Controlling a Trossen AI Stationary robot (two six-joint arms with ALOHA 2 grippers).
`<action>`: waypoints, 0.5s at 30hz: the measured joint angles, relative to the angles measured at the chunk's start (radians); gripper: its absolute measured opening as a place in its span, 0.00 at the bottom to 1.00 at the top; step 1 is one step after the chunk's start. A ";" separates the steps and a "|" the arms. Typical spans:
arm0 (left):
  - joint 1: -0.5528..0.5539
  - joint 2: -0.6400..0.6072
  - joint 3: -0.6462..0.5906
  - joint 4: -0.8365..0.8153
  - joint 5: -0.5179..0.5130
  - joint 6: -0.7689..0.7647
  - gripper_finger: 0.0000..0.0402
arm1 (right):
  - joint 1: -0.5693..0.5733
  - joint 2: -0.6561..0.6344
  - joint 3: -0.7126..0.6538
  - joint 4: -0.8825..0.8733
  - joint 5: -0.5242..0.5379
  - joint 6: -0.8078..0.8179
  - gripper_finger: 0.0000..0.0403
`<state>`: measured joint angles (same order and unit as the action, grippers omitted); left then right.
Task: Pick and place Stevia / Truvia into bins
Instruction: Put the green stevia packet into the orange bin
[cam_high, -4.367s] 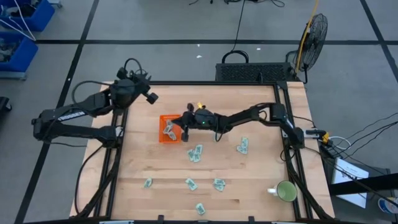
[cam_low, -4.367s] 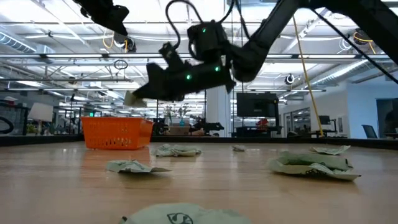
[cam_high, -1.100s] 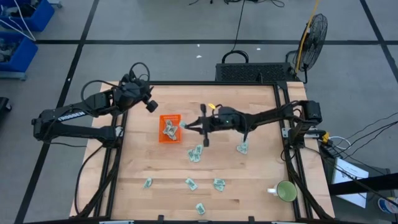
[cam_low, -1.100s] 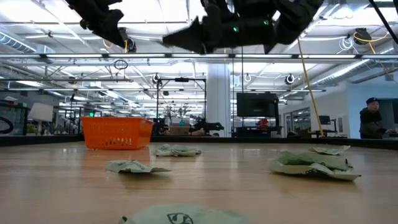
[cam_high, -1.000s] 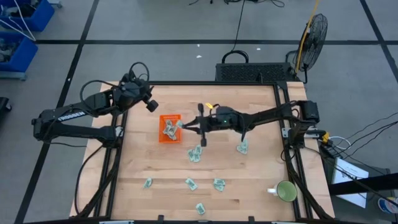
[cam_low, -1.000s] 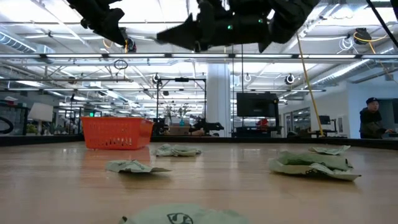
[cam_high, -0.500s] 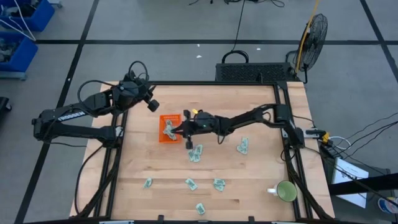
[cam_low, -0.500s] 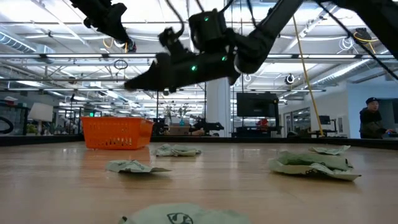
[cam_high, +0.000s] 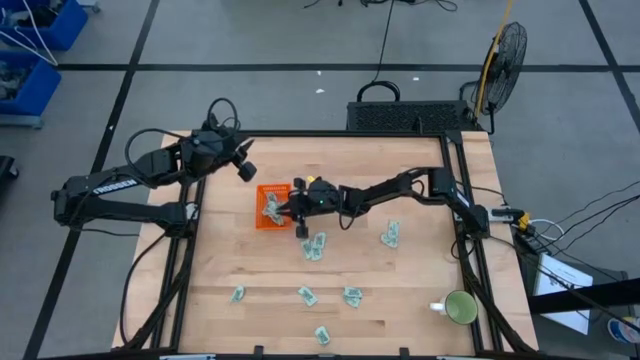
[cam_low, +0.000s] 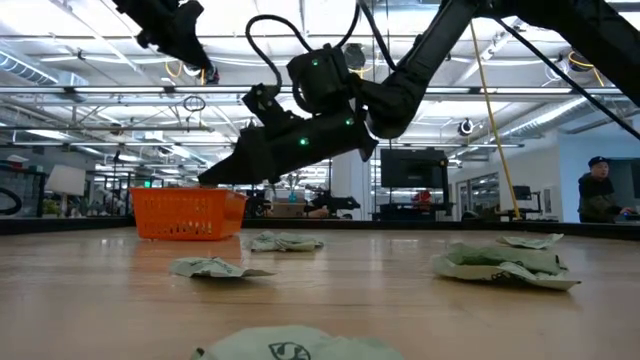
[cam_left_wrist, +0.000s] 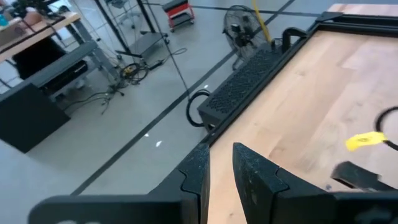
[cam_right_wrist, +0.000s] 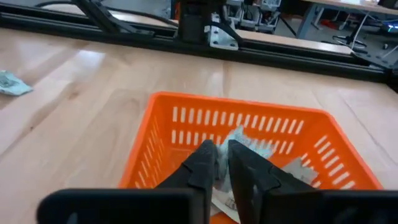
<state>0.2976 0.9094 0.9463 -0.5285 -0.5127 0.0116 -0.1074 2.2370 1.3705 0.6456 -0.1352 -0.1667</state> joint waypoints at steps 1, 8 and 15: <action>0.000 0.000 0.000 0.000 0.017 0.000 0.19 | -0.002 -0.002 0.001 0.000 0.000 0.000 0.14; -0.007 0.000 0.000 -0.053 0.150 -0.074 0.19 | -0.004 -0.004 0.008 0.007 0.001 -0.037 0.26; -0.066 0.000 -0.001 -0.327 0.703 -0.126 0.19 | -0.003 -0.004 0.008 0.130 0.002 -0.062 0.29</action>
<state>0.2315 0.9092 0.9448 -0.8557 0.1905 -0.1145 -0.1108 2.2330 1.3788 0.7757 -0.1337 -0.2290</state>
